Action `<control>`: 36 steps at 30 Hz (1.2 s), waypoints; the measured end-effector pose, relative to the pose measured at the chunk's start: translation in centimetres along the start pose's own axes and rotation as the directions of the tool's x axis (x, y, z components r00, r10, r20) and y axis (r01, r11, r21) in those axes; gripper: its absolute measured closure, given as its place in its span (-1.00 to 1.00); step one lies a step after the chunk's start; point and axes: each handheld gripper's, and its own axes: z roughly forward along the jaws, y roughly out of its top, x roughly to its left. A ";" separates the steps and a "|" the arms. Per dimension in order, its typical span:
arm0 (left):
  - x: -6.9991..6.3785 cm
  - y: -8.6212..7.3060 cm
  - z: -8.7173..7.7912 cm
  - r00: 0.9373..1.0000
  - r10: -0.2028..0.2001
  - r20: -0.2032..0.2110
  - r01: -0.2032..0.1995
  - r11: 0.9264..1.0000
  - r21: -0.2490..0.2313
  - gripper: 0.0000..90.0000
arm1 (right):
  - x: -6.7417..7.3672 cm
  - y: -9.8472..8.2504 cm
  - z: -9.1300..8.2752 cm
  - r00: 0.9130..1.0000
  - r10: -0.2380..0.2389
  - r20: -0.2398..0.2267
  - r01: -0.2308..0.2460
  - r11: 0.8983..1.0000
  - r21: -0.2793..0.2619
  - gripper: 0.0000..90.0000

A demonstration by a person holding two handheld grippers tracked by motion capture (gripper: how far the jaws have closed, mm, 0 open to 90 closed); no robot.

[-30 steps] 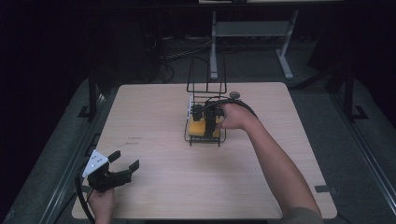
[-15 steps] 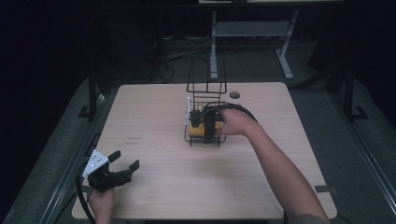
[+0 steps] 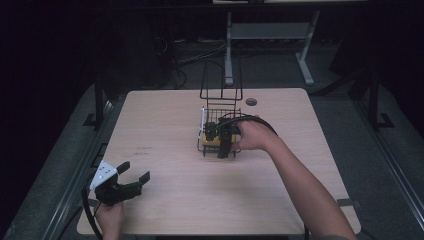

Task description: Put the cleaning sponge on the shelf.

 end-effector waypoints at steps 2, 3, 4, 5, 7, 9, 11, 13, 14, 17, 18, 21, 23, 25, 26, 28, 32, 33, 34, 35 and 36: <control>0.0 0.0 0.0 1.000 0.000 -0.001 0.000 1.000 -0.002 -0.71 | 0.3 0.0 0.1 1.000 -0.008 0.005 0.007 1.000 0.006 -0.66; 0.0 0.1 0.0 1.000 0.004 -0.002 -0.004 1.000 -0.003 -0.71 | 0.6 0.0 0.1 1.000 -0.013 0.006 0.013 1.000 0.008 -0.66; 0.0 0.1 0.0 1.000 0.004 -0.001 -0.004 1.000 -0.002 -0.71 | 0.6 0.0 0.1 1.000 -0.013 0.006 0.013 1.000 0.008 -0.66; 0.0 0.1 0.0 1.000 0.004 0.000 -0.004 1.000 -0.002 -0.71 | 0.7 0.0 0.1 1.000 -0.013 0.006 0.013 1.000 0.002 -0.66; 0.0 0.1 0.1 1.000 0.005 0.003 -0.005 1.000 -0.001 -0.71 | 1.0 0.0 0.0 1.000 -0.003 -0.003 0.003 1.000 -0.012 -0.66; -0.1 0.0 0.2 1.000 0.003 0.005 -0.003 1.000 0.000 -0.71 | 1.3 -0.1 0.0 1.000 -0.010 -0.001 0.010 1.000 -0.014 -0.66; 0.0 0.0 0.2 1.000 0.003 0.005 -0.003 1.000 0.000 -0.71 | 1.6 -0.2 0.0 1.000 -0.007 0.000 0.007 1.000 -0.005 -0.67; -0.1 0.0 0.1 1.000 0.001 0.006 -0.001 1.000 -0.002 -0.71 | 1.9 -0.3 -0.1 1.000 -0.003 0.002 0.003 1.000 -0.013 -0.67; -0.1 0.0 0.1 1.000 0.000 0.006 0.000 1.000 -0.001 -0.71 | 2.0 -0.4 0.0 1.000 0.006 -0.013 -0.006 1.000 -0.023 -0.67; -0.1 0.0 0.1 1.000 -0.001 0.005 0.001 1.000 -0.001 -0.71 | 2.3 -0.5 0.0 1.000 0.002 -0.012 -0.002 1.000 -0.028 -0.67; -0.1 0.0 0.1 1.000 0.000 0.005 0.000 1.000 -0.001 -0.71 | 2.4 -0.6 0.1 1.000 0.001 -0.013 -0.001 1.000 -0.030 -0.67; -0.1 0.0 0.2 1.000 0.001 0.006 -0.001 1.000 0.001 -0.71 | 2.9 -0.7 0.2 1.000 -0.005 -0.016 0.004 0.999 -0.044 -0.67; -0.1 0.0 0.1 1.000 0.004 0.008 -0.004 1.000 0.003 -0.71 | 3.3 -0.7 0.3 1.000 -0.005 -0.011 0.004 0.999 -0.047 -0.67; -0.2 0.0 0.1 1.000 0.006 0.008 -0.006 1.000 0.006 -0.71 | 3.6 -0.8 0.4 1.000 -0.011 -0.013 0.011 0.999 -0.050 -0.67; -0.2 0.0 0.1 1.000 0.005 0.007 -0.005 1.000 0.004 -0.71 | 3.8 -0.9 0.4 1.000 -0.008 -0.013 0.008 0.999 -0.050 -0.67; -0.2 0.0 0.0 1.000 0.002 0.007 -0.002 1.000 -0.001 -0.71 | 4.1 -1.0 0.5 1.000 -0.009 -0.007 0.008 0.999 -0.044 -0.67; -0.2 0.0 0.1 1.000 0.005 0.006 -0.005 1.000 0.003 -0.71 | 4.5 -1.3 0.8 1.000 -0.001 -0.014 0.000 0.998 -0.055 -0.67; -0.3 0.0 0.1 1.000 0.008 0.006 -0.008 1.000 0.004 -0.71 | 4.7 -1.3 0.9 1.000 -0.003 -0.012 0.002 0.999 -0.051 -0.68; -0.3 0.0 0.1 1.000 0.010 0.005 -0.010 1.000 0.005 -0.71 | 4.9 -1.4 1.0 1.000 -0.010 -0.011 0.009 0.999 -0.050 -0.68; -0.3 0.0 0.1 1.000 0.011 0.006 -0.011 1.000 0.006 -0.71 | 5.1 -1.5 1.1 1.000 -0.002 -0.013 0.001 0.999 -0.048 -0.68; -0.3 0.0 0.1 1.000 0.013 0.007 -0.013 1.000 0.008 -0.71 | 5.1 -1.5 1.1 1.000 -0.002 -0.013 0.001 0.999 -0.048 -0.68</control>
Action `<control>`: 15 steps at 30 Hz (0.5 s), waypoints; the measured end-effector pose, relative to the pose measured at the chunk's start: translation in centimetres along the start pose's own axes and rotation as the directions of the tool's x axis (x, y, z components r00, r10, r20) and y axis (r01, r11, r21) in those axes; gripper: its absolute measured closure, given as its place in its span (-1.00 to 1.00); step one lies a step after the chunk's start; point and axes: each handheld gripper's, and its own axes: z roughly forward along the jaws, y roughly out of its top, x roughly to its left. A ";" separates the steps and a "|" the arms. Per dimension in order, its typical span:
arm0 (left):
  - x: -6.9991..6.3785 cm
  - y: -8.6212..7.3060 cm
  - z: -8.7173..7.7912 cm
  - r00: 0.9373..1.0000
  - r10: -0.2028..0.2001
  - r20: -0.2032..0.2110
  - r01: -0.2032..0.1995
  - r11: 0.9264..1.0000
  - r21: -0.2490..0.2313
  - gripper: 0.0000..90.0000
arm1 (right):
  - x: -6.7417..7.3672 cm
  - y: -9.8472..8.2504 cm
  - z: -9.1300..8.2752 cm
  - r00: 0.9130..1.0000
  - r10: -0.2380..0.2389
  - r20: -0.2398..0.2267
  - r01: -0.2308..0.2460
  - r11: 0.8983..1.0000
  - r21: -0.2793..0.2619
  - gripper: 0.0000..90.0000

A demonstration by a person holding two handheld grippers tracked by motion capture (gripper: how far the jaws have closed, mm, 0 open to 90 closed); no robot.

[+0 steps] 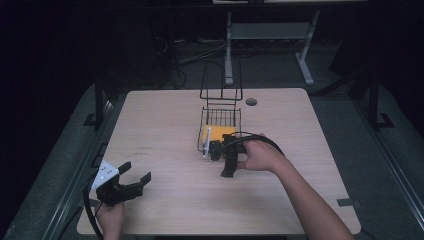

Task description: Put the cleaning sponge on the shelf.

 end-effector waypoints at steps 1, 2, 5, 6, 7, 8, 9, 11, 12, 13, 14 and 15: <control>0.0 0.0 0.0 1.000 0.001 -0.001 -0.001 1.000 0.000 -0.71 | 0.3 -0.2 0.0 1.000 0.006 -0.001 -0.006 1.000 -0.006 -0.68; 0.0 0.0 0.0 1.000 0.002 -0.001 -0.002 1.000 0.000 -0.71 | 0.4 -0.3 0.0 1.000 0.007 -0.002 -0.007 1.000 -0.007 -0.68; 0.0 0.0 0.0 1.000 0.001 -0.001 -0.001 1.000 0.001 -0.71 | 0.6 -0.4 0.0 1.000 0.011 0.000 -0.011 1.000 -0.012 -0.68; 0.0 0.0 0.0 1.000 0.000 -0.002 0.000 1.000 -0.001 -0.71 | 0.7 -0.5 0.0 1.000 0.011 0.002 -0.011 1.000 -0.011 -0.68; 0.0 0.0 0.0 1.000 -0.001 -0.001 0.001 1.000 -0.001 -0.71 | 0.8 -0.6 0.0 1.000 0.006 0.005 -0.006 1.000 -0.013 -0.68; 0.0 0.0 -0.1 1.000 -0.002 -0.003 0.002 1.000 -0.004 -0.71 | 1.0 -0.7 -0.1 1.000 0.013 0.003 -0.013 1.000 -0.017 -0.68; 0.0 0.0 -0.1 1.000 -0.004 -0.002 0.004 1.000 -0.004 -0.71 | 1.2 -0.9 0.0 1.000 0.015 -0.005 -0.016 1.000 -0.023 -0.68; 0.0 0.0 -0.1 1.000 -0.002 -0.002 0.002 1.000 -0.002 -0.71 | 1.3 -1.0 0.0 1.000 0.017 -0.003 -0.017 1.000 -0.023 -0.68; 0.0 0.0 -0.1 1.000 -0.001 -0.003 0.001 1.000 -0.002 -0.71 | 1.4 -1.1 0.1 1.000 0.022 -0.006 -0.022 1.000 -0.022 -0.68; -0.1 0.0 -0.1 1.000 -0.001 -0.003 0.001 1.000 -0.001 -0.71 | 1.6 -1.2 0.2 1.000 0.025 -0.009 -0.025 1.000 -0.019 -0.68; -0.1 0.0 -0.1 1.000 0.001 -0.003 -0.001 1.000 -0.001 -0.71 | 1.7 -1.3 0.2 1.000 0.019 -0.008 -0.019 1.000 -0.020 -0.68; -0.1 0.0 -0.1 1.000 0.002 -0.004 -0.002 1.000 0.000 -0.71 | 1.9 -1.3 0.3 1.000 0.023 -0.008 -0.023 1.000 -0.017 -0.68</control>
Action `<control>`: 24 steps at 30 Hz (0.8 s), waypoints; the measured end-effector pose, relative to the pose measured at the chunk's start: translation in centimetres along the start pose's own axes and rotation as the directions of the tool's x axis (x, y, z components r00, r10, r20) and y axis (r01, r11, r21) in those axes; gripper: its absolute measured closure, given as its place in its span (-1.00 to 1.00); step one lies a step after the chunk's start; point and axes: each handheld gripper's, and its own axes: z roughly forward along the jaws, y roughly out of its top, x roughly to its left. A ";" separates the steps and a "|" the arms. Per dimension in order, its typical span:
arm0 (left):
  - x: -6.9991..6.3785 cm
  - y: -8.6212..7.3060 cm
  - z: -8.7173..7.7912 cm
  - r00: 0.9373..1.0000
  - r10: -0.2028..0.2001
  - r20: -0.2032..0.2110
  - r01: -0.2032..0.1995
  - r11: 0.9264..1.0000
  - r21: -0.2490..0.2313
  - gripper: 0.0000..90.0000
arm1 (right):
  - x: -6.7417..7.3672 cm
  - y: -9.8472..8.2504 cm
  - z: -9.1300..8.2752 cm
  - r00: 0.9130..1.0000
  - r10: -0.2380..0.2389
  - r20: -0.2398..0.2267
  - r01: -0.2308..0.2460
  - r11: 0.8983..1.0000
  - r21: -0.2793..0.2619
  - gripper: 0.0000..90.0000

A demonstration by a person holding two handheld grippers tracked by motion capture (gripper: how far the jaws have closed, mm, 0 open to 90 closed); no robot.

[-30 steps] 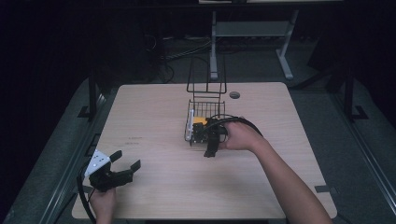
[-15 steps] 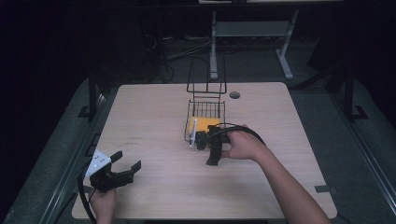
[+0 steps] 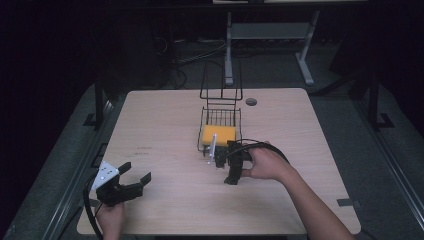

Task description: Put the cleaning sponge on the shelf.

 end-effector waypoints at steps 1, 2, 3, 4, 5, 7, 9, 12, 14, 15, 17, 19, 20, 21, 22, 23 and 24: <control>0.0 0.0 0.0 1.000 0.001 -0.001 -0.001 1.000 0.001 -0.71 | 0.2 -0.1 0.0 1.000 0.004 0.001 -0.004 1.000 0.001 -0.68; 0.0 0.0 0.0 1.000 0.004 -0.001 -0.004 1.000 0.005 -0.71 | 0.4 -0.2 0.1 1.000 0.002 0.000 -0.002 1.000 -0.005 -0.68; 0.0 0.0 0.0 1.000 0.004 -0.002 -0.004 1.000 0.004 -0.71 | 0.6 -0.3 0.1 1.000 0.001 0.000 -0.001 1.000 -0.008 -0.68; 0.0 0.0 0.0 1.000 0.004 -0.001 -0.004 1.000 0.004 -0.71 | 0.8 -0.5 0.1 1.000 0.000 -0.003 0.000 1.000 -0.011 -0.68; 0.0 0.0 0.1 1.000 0.005 -0.001 -0.005 1.000 0.005 -0.71 | 1.0 -0.6 0.1 1.000 0.003 -0.003 -0.003 1.000 -0.010 -0.68; 0.0 0.0 0.0 1.000 0.006 -0.001 -0.006 1.000 0.004 -0.71 | 1.5 -0.9 0.1 1.000 0.001 -0.002 -0.001 1.000 -0.002 -0.68; 0.0 0.0 0.0 1.000 0.007 0.000 -0.007 1.000 0.004 -0.71 | 1.8 -1.3 0.1 1.000 0.005 0.001 -0.005 1.000 -0.008 -0.68; 0.0 0.0 0.0 1.000 0.005 0.000 -0.005 1.000 0.003 -0.71 | 2.2 -1.7 0.0 1.000 0.011 0.003 -0.011 1.000 -0.010 -0.68; 0.0 0.0 0.0 1.000 0.005 -0.002 -0.005 1.000 0.002 -0.71 | 2.5 -2.1 -0.1 1.000 0.012 0.008 -0.012 1.000 -0.009 -0.68; 0.0 0.0 0.0 1.000 0.005 -0.001 -0.005 1.000 0.002 -0.71 | 2.5 -2.1 -0.1 1.000 0.012 0.008 -0.012 1.000 -0.009 -0.68; 0.0 0.0 0.0 1.000 0.007 -0.002 -0.007 1.000 0.003 -0.71 | 2.7 -2.4 -0.2 1.000 0.018 0.008 -0.018 1.000 -0.012 -0.68; 0.0 0.0 0.0 1.000 0.006 -0.001 -0.006 1.000 0.003 -0.71 | 2.9 -2.6 -0.2 1.000 0.016 0.009 -0.016 1.000 -0.016 -0.68; 0.0 0.0 0.0 1.000 0.007 -0.002 -0.007 1.000 0.003 -0.71 | 3.1 -2.7 -0.2 1.000 0.021 0.009 -0.021 1.000 -0.016 -0.68; 0.0 0.0 0.0 1.000 0.006 -0.002 -0.006 1.000 0.003 -0.71 | 3.1 -2.8 -0.1 1.000 0.016 0.010 -0.016 1.000 -0.021 -0.68; -0.1 0.0 0.0 1.000 0.007 -0.002 -0.007 1.000 0.003 -0.71 | 3.2 -3.0 -0.1 1.000 0.021 0.008 -0.021 1.000 -0.016 -0.68; -0.1 0.0 0.0 1.000 0.007 -0.002 -0.007 1.000 0.003 -0.71 | 3.4 -3.1 -0.1 1.000 0.025 0.009 -0.025 1.000 -0.015 -0.68; -0.1 0.0 0.0 1.000 0.009 -0.003 -0.009 1.000 0.003 -0.71 | 3.5 -3.2 -0.1 1.000 0.028 0.013 -0.028 1.000 -0.009 -0.68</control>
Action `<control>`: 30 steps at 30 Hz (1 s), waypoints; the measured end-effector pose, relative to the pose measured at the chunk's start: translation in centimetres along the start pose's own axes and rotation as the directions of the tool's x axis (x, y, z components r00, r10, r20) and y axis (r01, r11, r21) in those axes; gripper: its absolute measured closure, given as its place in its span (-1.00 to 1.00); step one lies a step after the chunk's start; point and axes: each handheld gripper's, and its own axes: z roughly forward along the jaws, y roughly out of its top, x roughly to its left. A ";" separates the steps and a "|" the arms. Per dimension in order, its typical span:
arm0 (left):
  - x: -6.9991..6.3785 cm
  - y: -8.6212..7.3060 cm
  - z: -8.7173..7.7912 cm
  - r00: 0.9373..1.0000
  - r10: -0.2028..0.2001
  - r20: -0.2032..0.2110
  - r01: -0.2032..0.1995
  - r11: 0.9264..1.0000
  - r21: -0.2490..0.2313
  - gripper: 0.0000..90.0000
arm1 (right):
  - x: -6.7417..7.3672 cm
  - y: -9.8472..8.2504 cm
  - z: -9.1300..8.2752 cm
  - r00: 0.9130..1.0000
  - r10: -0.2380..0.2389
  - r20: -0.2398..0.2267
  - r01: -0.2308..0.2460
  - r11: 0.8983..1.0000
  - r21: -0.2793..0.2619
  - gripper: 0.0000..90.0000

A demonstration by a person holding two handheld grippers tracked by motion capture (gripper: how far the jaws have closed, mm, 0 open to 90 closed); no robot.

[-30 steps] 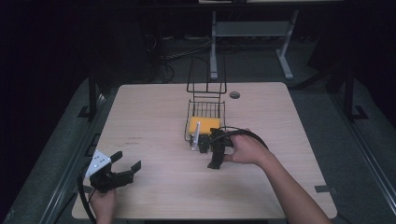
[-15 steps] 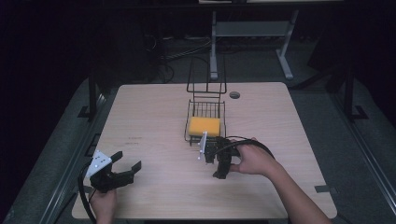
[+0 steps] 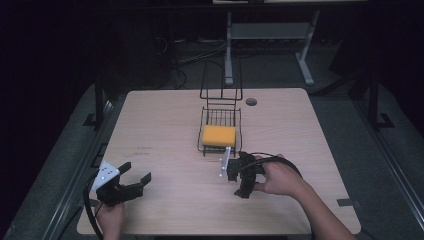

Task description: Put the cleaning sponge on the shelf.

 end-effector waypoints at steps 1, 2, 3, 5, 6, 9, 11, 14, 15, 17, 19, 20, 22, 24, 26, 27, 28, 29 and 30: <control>0.0 0.0 0.0 1.000 -0.001 0.000 0.001 1.000 0.000 -0.71 | 0.1 -0.1 0.0 1.000 -0.001 0.002 0.001 1.000 -0.001 -0.68; 0.0 0.0 0.0 1.000 -0.001 0.000 0.001 1.000 0.001 -0.71 | 0.1 -0.2 0.0 1.000 -0.003 0.004 0.003 1.000 -0.001 -0.68; 0.0 0.0 0.0 1.000 0.001 -0.001 -0.001 1.000 0.000 -0.71 | 0.2 -0.4 0.0 1.000 0.005 0.001 -0.005 1.000 -0.002 -0.68; 0.0 0.0 0.0 1.000 0.001 -0.001 -0.001 1.000 0.000 -0.71 | 0.3 -0.6 0.0 1.000 -0.001 0.006 0.001 1.000 0.002 -0.68; 0.0 0.0 0.0 1.000 0.003 -0.001 -0.003 1.000 0.002 -0.71 | 0.4 -0.8 -0.1 1.000 0.006 0.007 -0.006 1.000 0.005 -0.68; 0.0 0.0 0.0 1.000 0.003 -0.001 -0.003 1.000 0.001 -0.71 | 0.6 -1.2 -0.1 1.000 0.008 0.008 -0.008 1.000 0.004 -0.68; 0.0 0.0 0.0 1.000 0.003 -0.002 -0.003 1.000 0.002 -0.71 | 0.7 -1.5 -0.2 1.000 0.009 0.010 -0.009 1.000 0.004 -0.68; 0.0 0.0 0.0 1.000 0.004 -0.002 -0.004 1.000 0.003 -0.71 | 0.9 -2.0 -0.2 1.000 0.023 0.013 -0.023 1.000 0.005 -0.68; 0.0 0.0 0.0 1.000 0.004 -0.002 -0.004 1.000 0.003 -0.71 | 1.0 -2.1 -0.2 1.000 0.023 0.012 -0.023 1.000 0.004 -0.68; -0.1 0.0 0.0 1.000 0.004 -0.002 -0.004 1.000 0.003 -0.71 | 1.1 -2.5 -0.1 1.000 0.027 0.009 -0.027 1.000 0.006 -0.68; -0.1 0.0 0.0 1.000 0.005 -0.001 -0.005 1.000 0.003 -0.71 | 1.2 -2.8 -0.1 0.999 0.034 0.010 -0.034 0.999 0.008 -0.68; -0.1 0.0 0.1 1.000 0.005 -0.001 -0.005 1.000 0.004 -0.71 | 1.3 -2.9 -0.1 0.999 0.036 0.009 -0.036 0.999 0.008 -0.68; -0.1 0.0 0.1 1.000 0.006 -0.001 -0.006 1.000 0.005 -0.71 | 1.3 -3.2 0.0 0.999 0.042 0.008 -0.042 0.999 0.003 -0.68; -0.1 0.0 0.1 1.000 0.008 -0.001 -0.008 1.000 0.005 -0.71 | 1.4 -3.7 0.0 0.998 0.060 0.002 -0.060 0.998 -0.003 -0.68; -0.2 0.0 0.1 1.000 0.009 0.000 -0.009 1.000 0.008 -0.71 | 1.6 -4.3 0.2 0.997 0.072 -0.001 -0.072 0.997 -0.003 -0.68; -0.2 0.0 0.1 1.000 0.009 0.001 -0.009 1.000 0.008 -0.71 | 1.6 -4.3 0.2 0.997 0.072 -0.001 -0.072 0.997 -0.003 -0.68; -0.2 0.0 0.2 1.000 0.012 0.000 -0.012 1.000 0.010 -0.71 | 1.7 -4.4 0.3 0.997 0.072 -0.002 -0.072 0.997 -0.006 -0.68; -0.2 0.0 0.2 1.000 0.014 0.000 -0.014 1.000 0.010 -0.71 | 1.8 -4.7 0.4 0.997 0.077 -0.003 -0.077 0.997 -0.005 -0.68; -0.2 0.0 0.2 1.000 0.014 0.000 -0.014 1.000 0.010 -0.71 | 1.8 -4.9 0.5 0.996 0.084 -0.008 -0.084 0.996 -0.006 -0.68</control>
